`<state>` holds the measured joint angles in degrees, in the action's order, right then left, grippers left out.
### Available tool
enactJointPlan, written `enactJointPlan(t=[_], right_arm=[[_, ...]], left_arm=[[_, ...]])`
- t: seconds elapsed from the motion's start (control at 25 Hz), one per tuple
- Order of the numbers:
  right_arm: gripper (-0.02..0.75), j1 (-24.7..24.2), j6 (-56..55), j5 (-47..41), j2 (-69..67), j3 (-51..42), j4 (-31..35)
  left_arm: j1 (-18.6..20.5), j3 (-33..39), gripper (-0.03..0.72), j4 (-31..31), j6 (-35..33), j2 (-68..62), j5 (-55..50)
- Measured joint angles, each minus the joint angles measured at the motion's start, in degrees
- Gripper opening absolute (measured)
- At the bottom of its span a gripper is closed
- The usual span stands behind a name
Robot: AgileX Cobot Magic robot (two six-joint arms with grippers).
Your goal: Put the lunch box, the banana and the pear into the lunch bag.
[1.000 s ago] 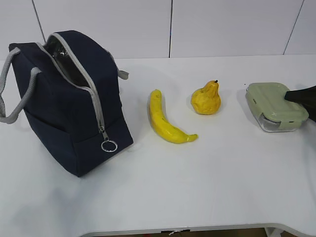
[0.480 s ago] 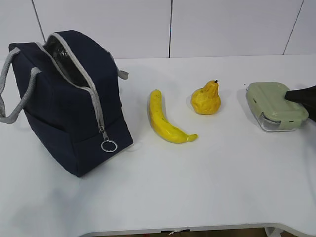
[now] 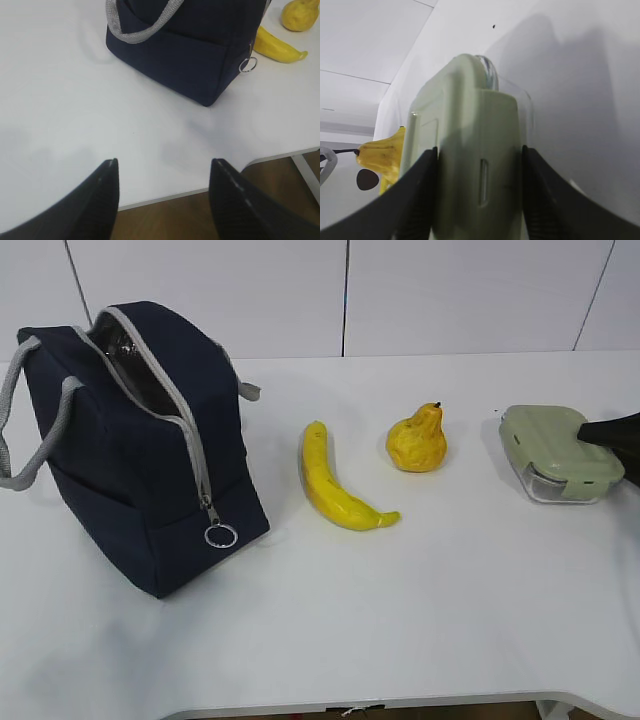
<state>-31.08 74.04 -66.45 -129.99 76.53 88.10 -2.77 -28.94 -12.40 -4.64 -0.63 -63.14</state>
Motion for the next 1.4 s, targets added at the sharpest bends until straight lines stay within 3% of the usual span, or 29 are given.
enactJointPlan(t=[0.56,1.08,1.24,1.4], right_arm=[[0.379,0.22,-6.83,2.04,7.75,0.00,-2.58],[0.379,5.24,-12.50,1.19,16.04,-0.33,-4.17],[0.379,5.55,-13.63,1.19,18.29,-0.33,-4.32],[0.379,5.68,-14.63,1.06,20.55,-0.33,-4.38]], left_arm=[[0.00,0.00,0.414,0.00,0.00,0.00,0.00],[0.00,-0.15,0.414,0.00,0.00,-0.41,0.11],[0.00,-3.25,0.408,0.00,0.00,-3.77,0.33],[0.00,-7.93,0.348,-0.11,0.00,-11.88,0.85]])
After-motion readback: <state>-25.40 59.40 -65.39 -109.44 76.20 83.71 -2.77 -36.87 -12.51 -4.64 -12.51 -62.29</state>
